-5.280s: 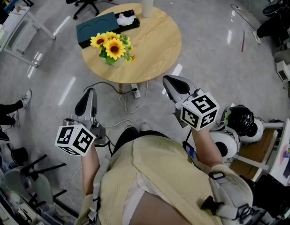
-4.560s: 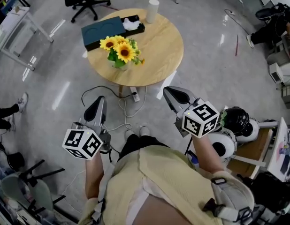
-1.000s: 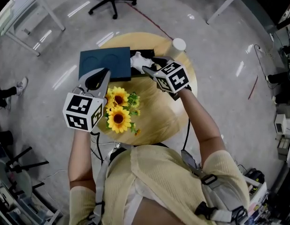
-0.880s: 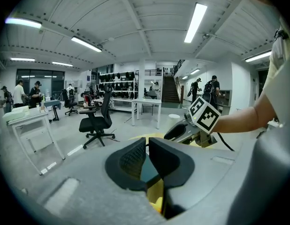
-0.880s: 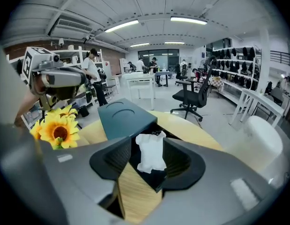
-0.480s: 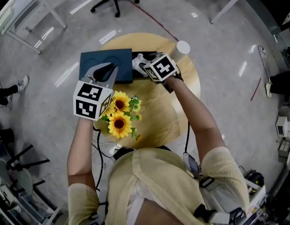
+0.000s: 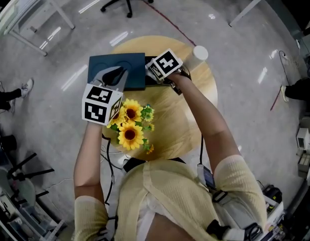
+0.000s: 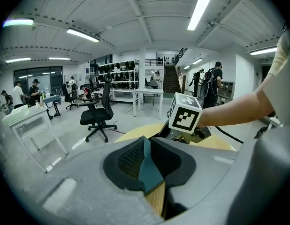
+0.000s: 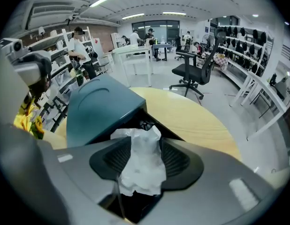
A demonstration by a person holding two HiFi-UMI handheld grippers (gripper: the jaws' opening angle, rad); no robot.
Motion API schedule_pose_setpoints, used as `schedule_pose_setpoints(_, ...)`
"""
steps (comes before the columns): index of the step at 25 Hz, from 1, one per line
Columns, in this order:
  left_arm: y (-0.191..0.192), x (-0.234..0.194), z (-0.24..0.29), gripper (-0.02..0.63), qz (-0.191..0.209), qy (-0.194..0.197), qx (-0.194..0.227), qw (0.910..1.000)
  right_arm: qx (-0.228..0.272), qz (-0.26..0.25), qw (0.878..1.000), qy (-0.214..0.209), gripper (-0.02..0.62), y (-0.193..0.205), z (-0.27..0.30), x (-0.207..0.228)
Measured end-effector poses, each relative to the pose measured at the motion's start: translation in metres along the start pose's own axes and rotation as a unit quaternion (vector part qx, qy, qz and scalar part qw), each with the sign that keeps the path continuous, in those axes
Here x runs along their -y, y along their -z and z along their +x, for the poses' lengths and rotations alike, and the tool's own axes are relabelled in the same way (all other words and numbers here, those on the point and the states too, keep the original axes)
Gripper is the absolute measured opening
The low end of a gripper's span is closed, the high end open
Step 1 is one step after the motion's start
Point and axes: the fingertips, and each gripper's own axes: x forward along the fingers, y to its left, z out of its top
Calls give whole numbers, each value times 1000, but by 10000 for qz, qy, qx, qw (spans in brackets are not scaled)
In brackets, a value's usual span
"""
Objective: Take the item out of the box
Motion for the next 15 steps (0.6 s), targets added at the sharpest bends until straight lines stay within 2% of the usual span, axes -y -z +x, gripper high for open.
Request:
schedule_pose_setpoints(2, -1, 0, 0, 46, -1, 9, 18, 10000, -92, 47, 9999, -10, 198, 2, 4, 0)
schedule_pose_setpoints(5, -1, 1, 1, 46, -34, 19, 40, 10000, -139, 78, 9999, 39, 152, 4, 7, 0)
schedule_pose_setpoints(15, -3, -3, -9, 46, -49, -127, 150, 9998, 54, -188, 9996, 206, 79, 7, -1, 1)
